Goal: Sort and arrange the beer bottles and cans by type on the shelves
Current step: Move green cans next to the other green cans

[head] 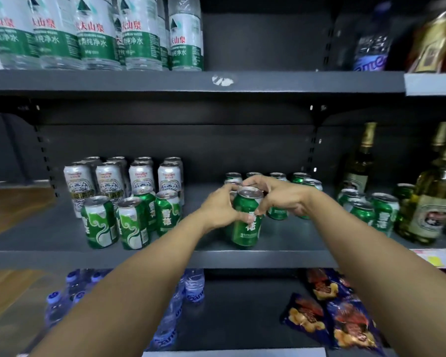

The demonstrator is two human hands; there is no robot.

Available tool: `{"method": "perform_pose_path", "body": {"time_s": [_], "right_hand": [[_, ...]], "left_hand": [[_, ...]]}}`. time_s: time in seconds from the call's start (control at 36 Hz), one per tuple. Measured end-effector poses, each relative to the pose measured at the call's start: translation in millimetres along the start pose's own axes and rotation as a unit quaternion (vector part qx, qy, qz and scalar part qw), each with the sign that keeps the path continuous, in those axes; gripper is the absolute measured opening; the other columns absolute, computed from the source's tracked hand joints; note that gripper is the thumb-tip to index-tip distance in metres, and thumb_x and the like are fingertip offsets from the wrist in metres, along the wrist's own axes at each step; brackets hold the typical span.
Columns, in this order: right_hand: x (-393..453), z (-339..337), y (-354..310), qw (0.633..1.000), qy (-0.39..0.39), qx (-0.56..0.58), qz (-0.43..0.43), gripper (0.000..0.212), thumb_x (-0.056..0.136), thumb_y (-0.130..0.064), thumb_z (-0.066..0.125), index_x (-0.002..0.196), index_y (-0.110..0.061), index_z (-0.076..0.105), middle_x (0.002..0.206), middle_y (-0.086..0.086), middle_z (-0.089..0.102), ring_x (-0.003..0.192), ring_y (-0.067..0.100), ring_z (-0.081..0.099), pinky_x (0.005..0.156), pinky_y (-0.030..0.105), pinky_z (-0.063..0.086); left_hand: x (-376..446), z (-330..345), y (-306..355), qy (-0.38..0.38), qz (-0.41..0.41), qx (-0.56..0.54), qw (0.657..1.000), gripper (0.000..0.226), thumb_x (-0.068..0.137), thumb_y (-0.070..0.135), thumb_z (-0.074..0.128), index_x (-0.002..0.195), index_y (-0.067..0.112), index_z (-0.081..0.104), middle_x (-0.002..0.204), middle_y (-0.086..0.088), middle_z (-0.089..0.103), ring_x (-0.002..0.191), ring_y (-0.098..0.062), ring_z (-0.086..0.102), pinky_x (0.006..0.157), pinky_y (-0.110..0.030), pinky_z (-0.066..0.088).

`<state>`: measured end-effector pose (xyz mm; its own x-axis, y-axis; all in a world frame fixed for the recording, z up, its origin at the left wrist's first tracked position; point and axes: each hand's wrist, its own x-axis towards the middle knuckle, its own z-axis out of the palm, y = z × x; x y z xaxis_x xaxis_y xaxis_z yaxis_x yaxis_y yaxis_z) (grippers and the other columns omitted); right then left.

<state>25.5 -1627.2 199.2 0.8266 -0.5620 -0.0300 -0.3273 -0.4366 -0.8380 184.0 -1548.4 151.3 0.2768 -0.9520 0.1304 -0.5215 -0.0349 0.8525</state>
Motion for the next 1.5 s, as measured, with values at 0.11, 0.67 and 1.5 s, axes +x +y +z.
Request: {"method": "perform_pose_path", "body": {"time_s": [0.11,0.67,1.5], "right_hand": [[-15,-22,22,0.997,0.036,0.054,0.036,0.051,0.083,0.003,0.068,0.125,-0.019,0.050,0.113,0.000,0.063,0.104,0.017,0.059,0.094,0.038,0.045],[24,-18,75,0.970,0.229,0.010,0.074,0.079,0.078,-0.020,0.080,0.143,-0.008,0.037,0.137,0.007,0.050,0.122,0.025,0.050,0.106,0.036,0.040],[61,0,36,0.873,0.386,-0.298,-0.025,0.055,0.093,-0.050,0.051,0.138,-0.018,0.043,0.134,0.008,0.050,0.125,0.029,0.042,0.101,0.043,0.032]], "left_hand": [[11,29,18,0.010,0.022,0.046,0.999,0.100,0.031,0.053,0.085,0.117,0.042,0.034,0.116,0.004,0.065,0.107,-0.020,0.064,0.095,-0.044,0.051],[33,23,-12,0.066,-0.011,0.358,0.931,0.078,0.090,0.041,0.063,0.152,0.017,0.023,0.156,-0.003,0.022,0.139,-0.026,0.029,0.113,-0.040,0.031],[9,-19,-33,0.220,0.042,0.463,0.858,0.054,0.098,0.047,0.041,0.145,0.022,0.034,0.143,-0.001,0.039,0.132,-0.022,0.034,0.110,-0.036,0.025]]}}
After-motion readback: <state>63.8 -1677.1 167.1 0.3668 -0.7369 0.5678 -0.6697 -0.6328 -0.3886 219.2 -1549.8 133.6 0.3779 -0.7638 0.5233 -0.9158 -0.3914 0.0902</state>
